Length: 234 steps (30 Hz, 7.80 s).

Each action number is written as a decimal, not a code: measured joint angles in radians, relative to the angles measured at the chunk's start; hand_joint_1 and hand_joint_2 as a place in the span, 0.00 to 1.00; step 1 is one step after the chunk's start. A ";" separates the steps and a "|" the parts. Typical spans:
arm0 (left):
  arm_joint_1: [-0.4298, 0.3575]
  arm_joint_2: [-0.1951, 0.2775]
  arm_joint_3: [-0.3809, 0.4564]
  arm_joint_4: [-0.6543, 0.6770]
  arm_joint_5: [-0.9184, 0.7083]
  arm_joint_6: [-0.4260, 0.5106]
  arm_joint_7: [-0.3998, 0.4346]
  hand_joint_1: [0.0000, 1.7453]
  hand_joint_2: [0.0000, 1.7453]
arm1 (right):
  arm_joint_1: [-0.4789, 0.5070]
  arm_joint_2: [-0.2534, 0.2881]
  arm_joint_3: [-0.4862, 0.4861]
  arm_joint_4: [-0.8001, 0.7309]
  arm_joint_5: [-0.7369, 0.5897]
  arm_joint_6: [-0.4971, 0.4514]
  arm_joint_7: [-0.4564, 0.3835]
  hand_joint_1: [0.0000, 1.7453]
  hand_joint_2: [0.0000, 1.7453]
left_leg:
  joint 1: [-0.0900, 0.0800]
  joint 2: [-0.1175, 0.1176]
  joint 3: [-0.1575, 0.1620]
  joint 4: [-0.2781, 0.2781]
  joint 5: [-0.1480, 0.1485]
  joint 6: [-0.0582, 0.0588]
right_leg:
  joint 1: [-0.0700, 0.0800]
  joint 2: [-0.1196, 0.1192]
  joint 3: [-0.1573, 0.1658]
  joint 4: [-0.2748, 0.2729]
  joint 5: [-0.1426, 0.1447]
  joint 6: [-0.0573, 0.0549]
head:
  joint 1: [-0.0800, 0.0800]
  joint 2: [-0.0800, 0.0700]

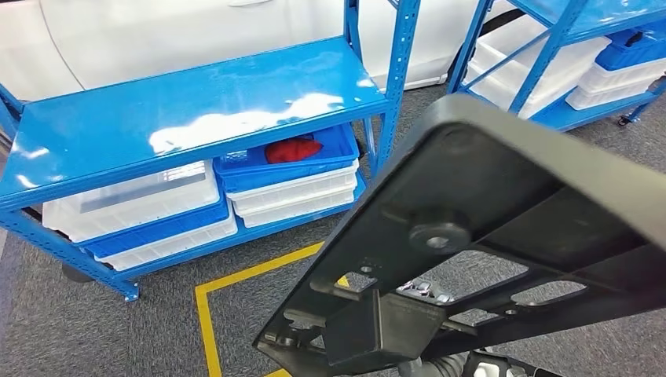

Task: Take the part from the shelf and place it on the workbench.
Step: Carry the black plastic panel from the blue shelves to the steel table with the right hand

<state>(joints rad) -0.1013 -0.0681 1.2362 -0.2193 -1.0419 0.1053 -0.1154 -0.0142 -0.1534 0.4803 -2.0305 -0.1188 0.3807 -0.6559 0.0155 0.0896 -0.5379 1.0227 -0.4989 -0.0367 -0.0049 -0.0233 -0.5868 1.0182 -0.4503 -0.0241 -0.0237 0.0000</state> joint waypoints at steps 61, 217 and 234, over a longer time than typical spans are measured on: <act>0.006 0.017 -0.023 0.000 -0.006 -0.018 0.006 0.00 1.00 | -0.051 0.047 0.090 -0.012 0.005 -0.032 0.000 1.00 1.00 | -0.006 0.009 0.018 -0.015 -0.003 0.012 | 0.000 -0.013 0.003 -0.013 0.003 0.006 | 0.001 0.000; 0.003 -0.003 0.047 0.000 0.001 -0.045 0.013 0.00 1.00 | -0.232 0.136 0.115 0.199 -0.099 0.008 0.010 1.00 1.00 | 0.002 -0.052 -0.040 0.096 -0.064 0.006 | 0.001 0.012 -0.001 -0.026 0.014 0.001 | 0.001 0.000; 0.008 -0.006 0.039 0.000 -0.008 -0.047 0.011 0.00 1.00 | -0.254 0.100 0.115 0.184 -0.136 -0.058 0.021 1.00 1.00 | 0.005 -0.071 -0.019 -0.023 0.033 0.059 | -0.003 0.035 -0.134 0.230 -0.107 0.054 | 0.001 0.000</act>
<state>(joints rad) -0.0932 -0.0740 1.2756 -0.2190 -1.0498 0.0585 -0.1043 -0.2679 -0.0534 0.5957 -1.8463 -0.2548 0.3227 -0.6348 0.0205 0.0189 -0.5568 0.9998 -0.4658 0.0227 -0.0080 0.0120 -0.7203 1.2479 -0.5576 0.0303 -0.0227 0.0000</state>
